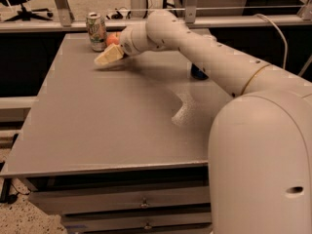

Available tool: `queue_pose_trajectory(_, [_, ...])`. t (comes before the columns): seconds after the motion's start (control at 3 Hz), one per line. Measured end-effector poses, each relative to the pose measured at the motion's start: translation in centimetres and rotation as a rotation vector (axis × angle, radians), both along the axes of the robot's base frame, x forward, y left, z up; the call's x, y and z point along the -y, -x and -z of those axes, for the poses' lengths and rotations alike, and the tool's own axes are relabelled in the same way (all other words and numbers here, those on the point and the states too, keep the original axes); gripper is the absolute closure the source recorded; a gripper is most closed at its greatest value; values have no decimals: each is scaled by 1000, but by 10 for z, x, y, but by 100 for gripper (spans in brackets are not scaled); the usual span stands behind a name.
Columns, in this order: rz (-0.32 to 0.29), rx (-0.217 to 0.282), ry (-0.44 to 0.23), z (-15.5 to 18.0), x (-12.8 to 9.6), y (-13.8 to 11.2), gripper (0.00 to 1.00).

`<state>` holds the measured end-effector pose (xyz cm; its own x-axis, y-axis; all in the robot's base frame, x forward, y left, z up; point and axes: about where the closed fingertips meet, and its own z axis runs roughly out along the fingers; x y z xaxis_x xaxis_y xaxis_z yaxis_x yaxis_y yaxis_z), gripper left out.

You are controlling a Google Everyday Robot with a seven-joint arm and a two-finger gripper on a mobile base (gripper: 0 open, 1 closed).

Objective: Move apple near 7up can

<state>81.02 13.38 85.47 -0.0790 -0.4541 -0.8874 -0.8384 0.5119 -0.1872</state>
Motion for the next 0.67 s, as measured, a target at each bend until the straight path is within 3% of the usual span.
queue_pose_trajectory(0.33, [-8,-11,10,-2,8,3,0])
queue_pose_trajectory(0.67, [-24,-17,35,-19,38,12,0])
